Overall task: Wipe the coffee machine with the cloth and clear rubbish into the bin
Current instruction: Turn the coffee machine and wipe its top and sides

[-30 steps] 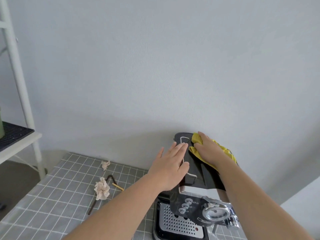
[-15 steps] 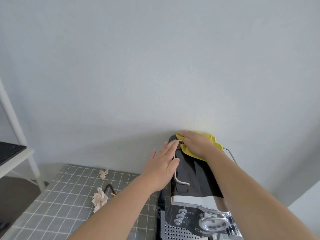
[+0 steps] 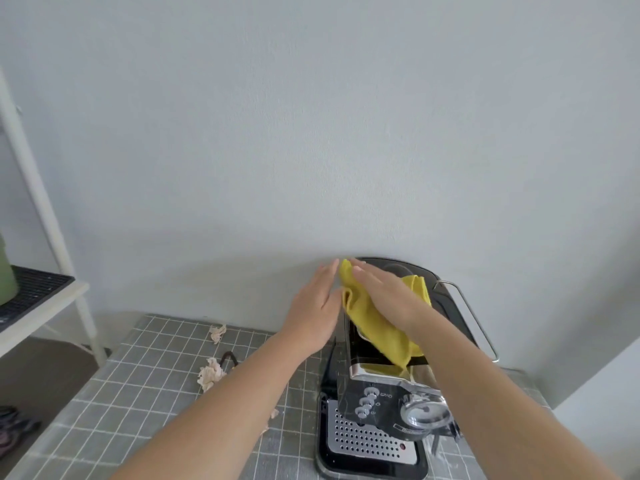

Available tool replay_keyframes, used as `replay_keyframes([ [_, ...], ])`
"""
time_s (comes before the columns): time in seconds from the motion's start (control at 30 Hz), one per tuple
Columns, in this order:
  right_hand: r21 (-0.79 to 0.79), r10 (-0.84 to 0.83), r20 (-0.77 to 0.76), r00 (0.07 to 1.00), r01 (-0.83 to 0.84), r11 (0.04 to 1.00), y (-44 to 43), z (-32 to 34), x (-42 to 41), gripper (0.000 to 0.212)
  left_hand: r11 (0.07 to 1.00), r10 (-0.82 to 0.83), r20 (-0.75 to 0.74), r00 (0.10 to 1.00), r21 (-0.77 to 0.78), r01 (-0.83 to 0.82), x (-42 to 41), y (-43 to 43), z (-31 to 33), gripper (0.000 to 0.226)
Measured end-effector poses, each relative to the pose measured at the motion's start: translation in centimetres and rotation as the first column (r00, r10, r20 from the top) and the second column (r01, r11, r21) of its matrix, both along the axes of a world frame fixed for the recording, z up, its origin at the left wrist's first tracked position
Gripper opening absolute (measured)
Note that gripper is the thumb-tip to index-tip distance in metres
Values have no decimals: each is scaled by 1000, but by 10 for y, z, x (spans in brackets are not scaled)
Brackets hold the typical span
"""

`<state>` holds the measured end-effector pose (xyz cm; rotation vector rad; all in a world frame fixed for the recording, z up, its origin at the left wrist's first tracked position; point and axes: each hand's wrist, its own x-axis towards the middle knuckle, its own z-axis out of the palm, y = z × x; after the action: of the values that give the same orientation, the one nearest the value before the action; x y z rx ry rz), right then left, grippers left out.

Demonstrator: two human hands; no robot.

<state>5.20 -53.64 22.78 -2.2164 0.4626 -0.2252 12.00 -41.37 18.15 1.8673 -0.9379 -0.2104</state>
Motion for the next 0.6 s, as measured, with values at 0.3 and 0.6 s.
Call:
replay_keyframes([
  [0.3, -69, -284, 219, 934, 305, 950, -25, 4, -45, 36, 926, -157, 326, 932, 376, 25, -28, -43, 31, 63],
  [0.6, -132, -287, 198, 937, 316, 940, -25, -10, -58, 35, 754, -343, 510, 788, 650, -93, -36, -62, 38, 43],
])
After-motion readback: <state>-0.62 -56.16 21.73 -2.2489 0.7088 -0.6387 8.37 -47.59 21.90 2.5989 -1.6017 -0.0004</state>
